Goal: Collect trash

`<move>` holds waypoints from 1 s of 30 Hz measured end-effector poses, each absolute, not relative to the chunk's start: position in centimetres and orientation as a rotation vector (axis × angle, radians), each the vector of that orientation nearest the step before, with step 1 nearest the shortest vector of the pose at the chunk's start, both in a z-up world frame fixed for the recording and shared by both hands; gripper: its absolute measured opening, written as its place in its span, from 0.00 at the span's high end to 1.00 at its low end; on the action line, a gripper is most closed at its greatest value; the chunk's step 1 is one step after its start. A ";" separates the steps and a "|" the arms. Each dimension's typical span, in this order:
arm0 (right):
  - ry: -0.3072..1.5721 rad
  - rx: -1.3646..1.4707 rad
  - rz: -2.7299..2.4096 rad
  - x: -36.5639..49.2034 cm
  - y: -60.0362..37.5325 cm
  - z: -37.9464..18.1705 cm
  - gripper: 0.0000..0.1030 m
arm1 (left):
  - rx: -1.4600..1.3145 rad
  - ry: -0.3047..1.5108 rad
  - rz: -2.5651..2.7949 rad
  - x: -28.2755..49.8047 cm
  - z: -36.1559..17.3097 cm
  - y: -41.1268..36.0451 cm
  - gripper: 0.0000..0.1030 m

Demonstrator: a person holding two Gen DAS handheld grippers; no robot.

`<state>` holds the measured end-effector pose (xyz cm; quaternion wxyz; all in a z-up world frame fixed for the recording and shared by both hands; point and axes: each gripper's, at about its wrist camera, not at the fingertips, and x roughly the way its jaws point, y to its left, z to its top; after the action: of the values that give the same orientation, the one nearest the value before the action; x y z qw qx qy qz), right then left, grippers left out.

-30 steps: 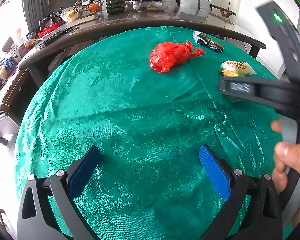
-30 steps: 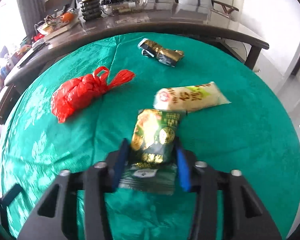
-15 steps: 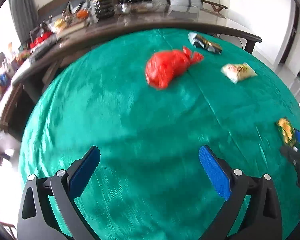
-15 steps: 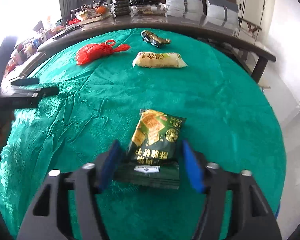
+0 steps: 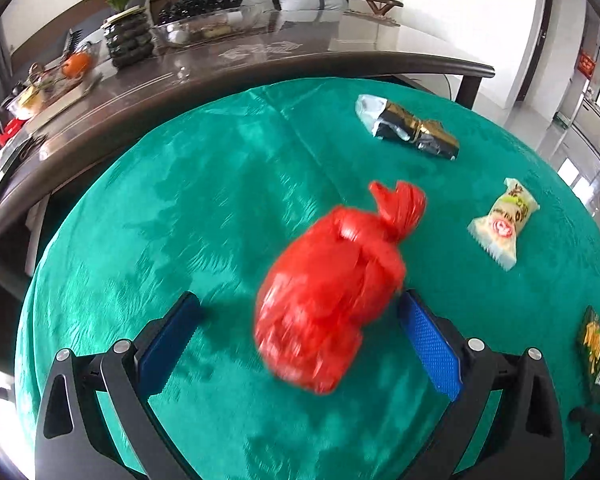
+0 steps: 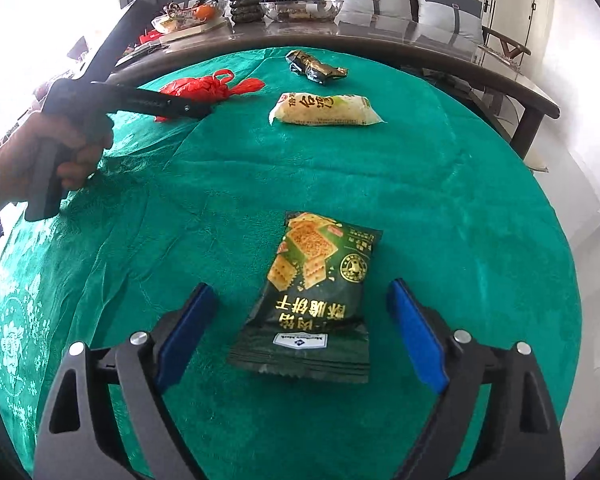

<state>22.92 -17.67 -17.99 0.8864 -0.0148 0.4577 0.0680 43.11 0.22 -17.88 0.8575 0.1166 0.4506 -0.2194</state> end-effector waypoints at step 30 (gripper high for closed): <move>0.959 -0.037 0.130 22.3 -18.1 -18.0 0.13 | 0.116 0.934 -0.125 22.3 -16.7 1.9 0.05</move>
<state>22.28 -18.09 -18.02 0.8850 -0.0178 0.4609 0.0626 22.31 1.92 -16.75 0.8894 0.0559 0.4497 -0.0601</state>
